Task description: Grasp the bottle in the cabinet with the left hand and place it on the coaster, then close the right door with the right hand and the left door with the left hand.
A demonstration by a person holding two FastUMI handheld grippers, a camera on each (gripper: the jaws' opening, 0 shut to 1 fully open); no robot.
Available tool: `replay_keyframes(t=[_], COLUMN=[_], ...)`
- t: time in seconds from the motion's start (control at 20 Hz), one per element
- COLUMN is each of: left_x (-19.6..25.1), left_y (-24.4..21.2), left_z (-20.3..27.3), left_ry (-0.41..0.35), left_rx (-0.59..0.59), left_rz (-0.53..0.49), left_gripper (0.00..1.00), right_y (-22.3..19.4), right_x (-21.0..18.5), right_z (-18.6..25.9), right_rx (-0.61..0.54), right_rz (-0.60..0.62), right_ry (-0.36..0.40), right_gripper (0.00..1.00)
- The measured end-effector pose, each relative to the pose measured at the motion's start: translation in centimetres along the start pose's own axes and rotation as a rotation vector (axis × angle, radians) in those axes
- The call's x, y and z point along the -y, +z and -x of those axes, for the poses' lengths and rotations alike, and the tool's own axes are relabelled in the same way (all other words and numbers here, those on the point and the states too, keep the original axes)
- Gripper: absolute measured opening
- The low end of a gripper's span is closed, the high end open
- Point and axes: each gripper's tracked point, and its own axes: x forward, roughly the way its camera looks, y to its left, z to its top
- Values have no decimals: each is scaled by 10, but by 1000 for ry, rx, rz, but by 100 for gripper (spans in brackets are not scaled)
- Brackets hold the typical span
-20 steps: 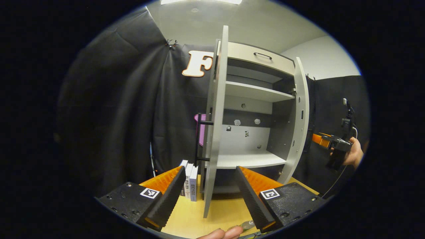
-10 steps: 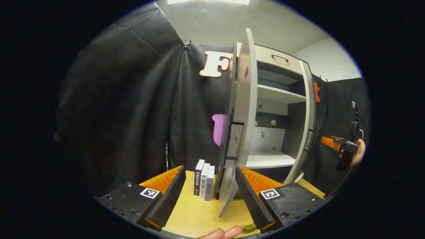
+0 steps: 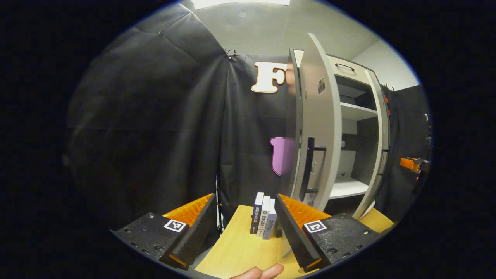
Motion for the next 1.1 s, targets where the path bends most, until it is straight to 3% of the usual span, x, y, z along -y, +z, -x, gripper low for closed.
replay_keyframes(t=[0.2, 0.3, 0.4, 0.5, 0.55, 0.7, 0.8, 0.85, 0.9, 1.1], left_x=[-22, -27, -22, -6, 3, 29, 62, 65, 63, 92], left_y=[1, -3, -8, -4, -2, -6, -7, -3, -2, -10], left_z=[-22, -37, -51, -68, -74, -85, -87, -77, -81, -78], left_ry=[29, 37, 34, 4, -8, -24, -79, -38, -23, -47], left_rx=[-8, -32, -67, -63, -58, -75, -78, -70, -43, -79], left_rz=[16, 5, -5, 21, 30, 3, 16, -6, -45, -20], left_gripper=[95, 95, 95, 95, 95, 92, 95, 95, 84, 83], right_y=[4, -4, 1, 12, 15, 15, 11, 10, 9, -2], right_x=[11, 20, 21, 21, 22, 30, 26, 25, 26, 32], right_z=[19, 33, 47, 61, 69, 96, 113, 124, 133, 151], right_rx=[21, -6, -6, 29, 41, 68, 78, 89, 103, 161], right_rz=[-46, -29, -5, 19, 29, 75, 76, 79, 88, 131], right_ry=[-10, -35, -29, -12, -9, -20, 0, 13, 28, 70], right_gripper=[95, 92, 95, 99, 92, 95, 95, 95, 95, 95])
